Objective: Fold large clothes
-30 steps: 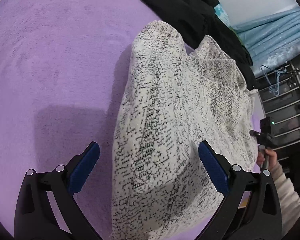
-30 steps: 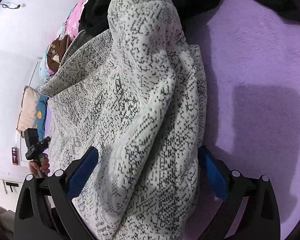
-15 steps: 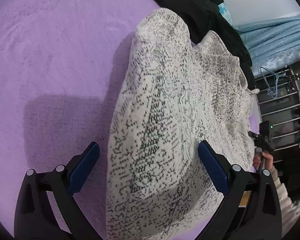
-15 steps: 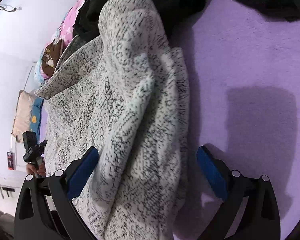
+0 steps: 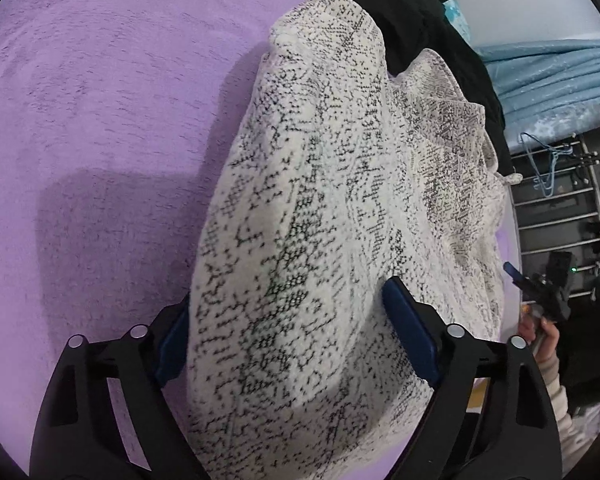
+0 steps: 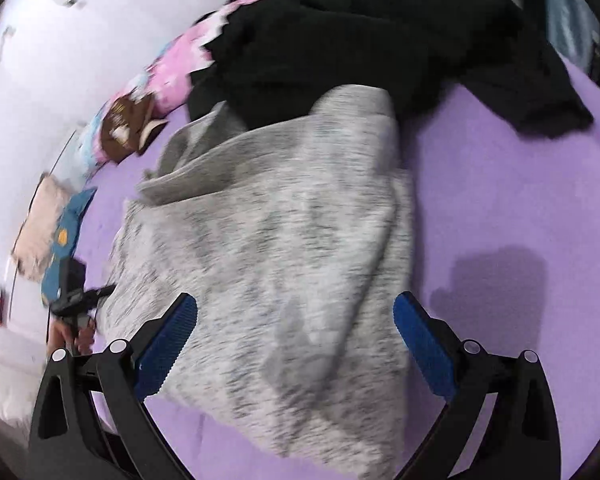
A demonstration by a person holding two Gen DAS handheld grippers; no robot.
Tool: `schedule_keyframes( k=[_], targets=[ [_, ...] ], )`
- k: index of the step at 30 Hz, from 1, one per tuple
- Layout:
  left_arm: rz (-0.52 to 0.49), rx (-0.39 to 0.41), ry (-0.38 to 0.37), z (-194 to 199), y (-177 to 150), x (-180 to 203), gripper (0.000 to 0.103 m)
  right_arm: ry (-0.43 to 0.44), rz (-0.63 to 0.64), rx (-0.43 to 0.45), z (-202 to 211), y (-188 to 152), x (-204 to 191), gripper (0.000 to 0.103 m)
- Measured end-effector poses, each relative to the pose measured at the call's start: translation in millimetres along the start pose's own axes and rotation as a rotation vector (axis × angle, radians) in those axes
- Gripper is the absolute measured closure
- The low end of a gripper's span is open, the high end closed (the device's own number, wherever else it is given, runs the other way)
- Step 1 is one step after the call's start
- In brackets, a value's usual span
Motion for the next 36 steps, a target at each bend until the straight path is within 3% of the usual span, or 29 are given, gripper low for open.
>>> schedule_keyframes(
  k=[10,21,31,36],
  targets=[
    [-0.015,0.002,-0.005,-3,1,7,0.033,0.017,0.106,-0.024,-6,-3,-35,0.006],
    [-0.027,0.014,-0.001,-2,1,13,0.045,0.022,0.116,-0.035,-13,-11,-45,0.006],
    [-0.014,0.035,0.014,10,0,19,0.060,0.074,0.255,-0.038,-43,-27,-118,0.006],
    [-0.026,0.044,0.040,19,-2,27,0.066,0.083,0.326,-0.081,-74,-39,-150,0.006]
  ],
)
Point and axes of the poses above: each gripper's, at about its wrist camera, not at the fingertips, and z roughly against the way its jaws point, x to its right, y to its top, the point moved 2 cm from there along -z, roughly the way its jaws point
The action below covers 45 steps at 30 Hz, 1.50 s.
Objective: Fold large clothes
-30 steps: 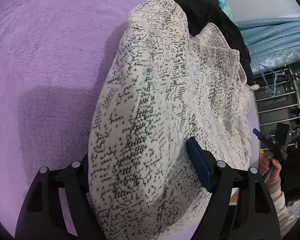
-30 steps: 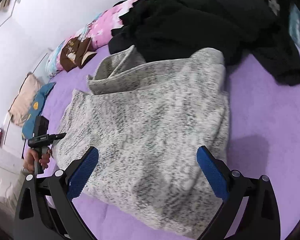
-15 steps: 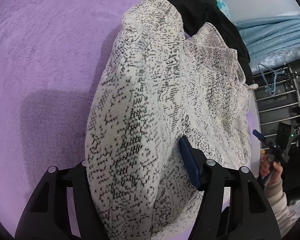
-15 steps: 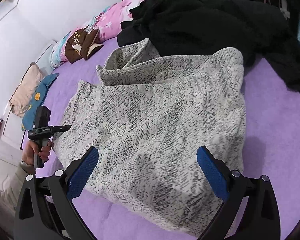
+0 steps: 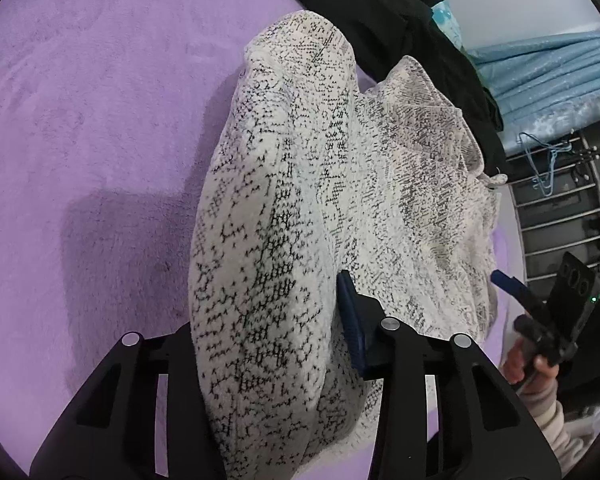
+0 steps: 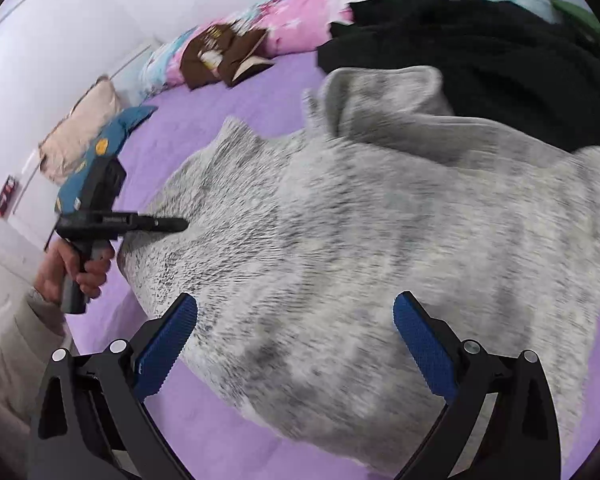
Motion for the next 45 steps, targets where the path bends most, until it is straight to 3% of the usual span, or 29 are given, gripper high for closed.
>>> schedule_keyframes(
  k=[6,12,13,15,22,24,29,30,31,32,34,40,45],
  targets=[
    [-0.030,0.021,0.047,15,-1,11,0.073,-0.035,0.016,-0.039,-30,-12,-5,0.006],
    [-0.163,0.085,0.201,30,-5,61,0.083,0.025,-0.060,-0.027,-6,-3,-4,0.006],
    [-0.181,0.093,0.176,32,-7,71,0.090,0.027,-0.061,-0.025,0,3,-7,0.006],
    [-0.211,0.099,0.144,34,-11,92,0.091,0.023,-0.062,-0.017,16,17,-14,0.006],
    [-0.288,0.109,0.248,19,-26,120,0.091,0.008,-0.042,-0.049,49,96,-65,0.006],
    [-0.287,0.116,0.260,17,-25,121,0.091,-0.004,0.004,-0.094,45,119,-91,0.006],
    [-0.249,0.094,0.239,18,-21,105,0.090,-0.159,0.095,-0.239,4,169,-158,0.006],
    [-0.221,0.090,0.222,22,-19,97,0.087,-0.173,0.095,-0.259,-4,174,-163,0.006],
    [-0.199,0.076,0.191,25,-16,88,0.074,-0.165,0.082,-0.272,-11,176,-167,0.006],
    [-0.178,0.054,0.146,27,-13,78,0.046,-0.147,0.062,-0.276,-15,176,-168,0.006],
    [-0.117,0.051,0.074,36,-7,51,0.031,-0.109,0.036,-0.286,-21,169,-168,0.006],
    [-0.032,-0.080,-0.088,21,-15,2,0.026,-0.142,-0.088,-0.385,-47,142,-128,0.006],
    [-0.013,-0.131,-0.148,5,-29,-3,0.026,-0.178,-0.165,-0.411,-60,168,-126,0.006]
  ],
)
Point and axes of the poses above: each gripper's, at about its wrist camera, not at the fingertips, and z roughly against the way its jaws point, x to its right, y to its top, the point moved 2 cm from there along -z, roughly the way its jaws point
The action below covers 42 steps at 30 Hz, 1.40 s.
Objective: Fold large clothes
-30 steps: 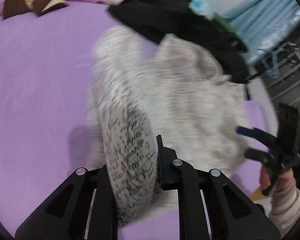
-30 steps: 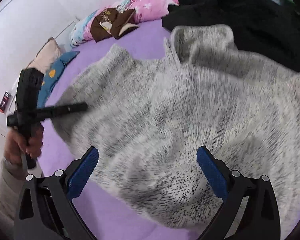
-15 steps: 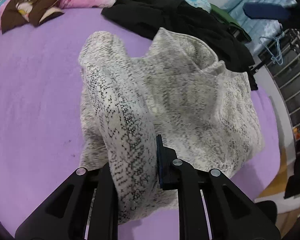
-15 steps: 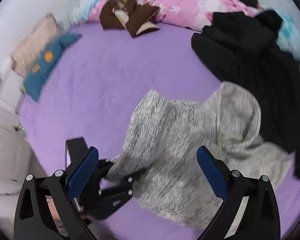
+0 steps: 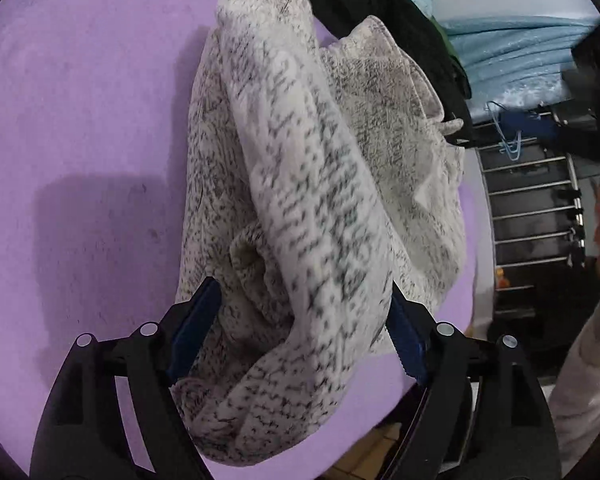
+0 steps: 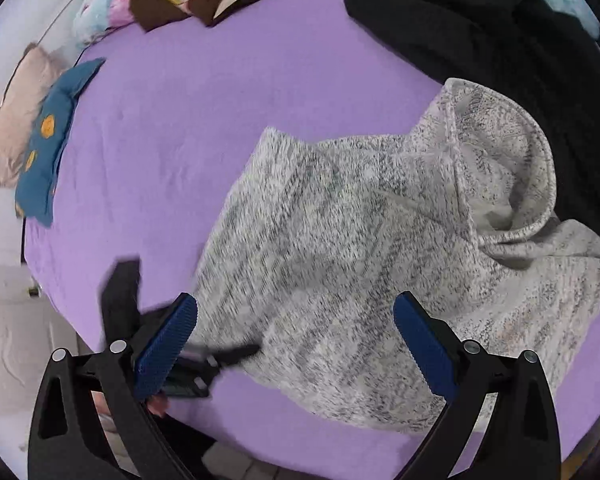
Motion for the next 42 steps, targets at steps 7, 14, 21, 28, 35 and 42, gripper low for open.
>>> schedule_keyframes(
  k=[7,14,21,28,35,42],
  targets=[
    [0.059,-0.001,-0.069,-8,-7,-14,0.026,-0.126,-0.014,-0.106,-38,43,-37,0.006],
    [0.042,0.005,0.003,-29,-7,1,0.018,-0.318,0.029,-0.211,-90,68,-65,0.006],
    [-0.023,0.072,0.223,-28,-9,43,0.032,-0.424,0.054,-0.245,-124,71,-80,0.006],
    [0.009,0.119,0.261,-31,-7,54,0.041,-0.550,0.124,-0.271,-144,66,-94,0.006],
    [-0.048,0.137,0.320,-30,-10,62,0.053,-0.621,0.098,-0.332,-170,70,-85,0.006],
    [-0.117,0.149,0.400,-33,-15,76,0.054,-0.768,0.110,-0.415,-213,79,-72,0.006]
  ],
)
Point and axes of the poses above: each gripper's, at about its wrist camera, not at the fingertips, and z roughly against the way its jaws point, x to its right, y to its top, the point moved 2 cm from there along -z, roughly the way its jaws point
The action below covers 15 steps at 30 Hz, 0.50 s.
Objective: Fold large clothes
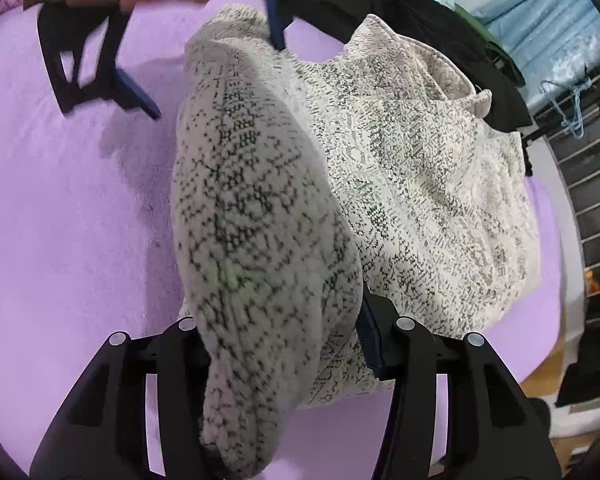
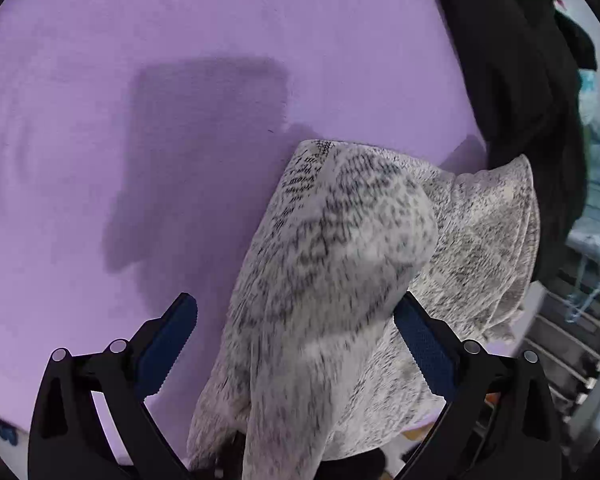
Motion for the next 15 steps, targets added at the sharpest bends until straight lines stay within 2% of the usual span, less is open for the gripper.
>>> schedule_keyframes(
  k=[4,7,12,14,15],
  targets=[
    [0.012,-0.016,-0.027,-1,-2,-7,0.054,-0.106,0.041,-0.048,-21,11,-14,0.006],
    [0.007,-0.019,-0.037,-1,-2,-7,0.054,-0.126,0.060,-0.065,-28,17,-18,0.006],
    [-0.006,-0.021,-0.044,1,-4,-7,0.054,-0.218,0.087,-0.112,-64,16,-10,0.007],
    [-0.010,-0.019,-0.042,0,-5,-7,0.054,-0.175,0.085,-0.103,-69,14,-5,0.013],
    [-0.008,-0.018,-0.043,0,-5,-7,0.054,-0.169,0.090,-0.102,-70,13,-4,0.022]
  ],
)
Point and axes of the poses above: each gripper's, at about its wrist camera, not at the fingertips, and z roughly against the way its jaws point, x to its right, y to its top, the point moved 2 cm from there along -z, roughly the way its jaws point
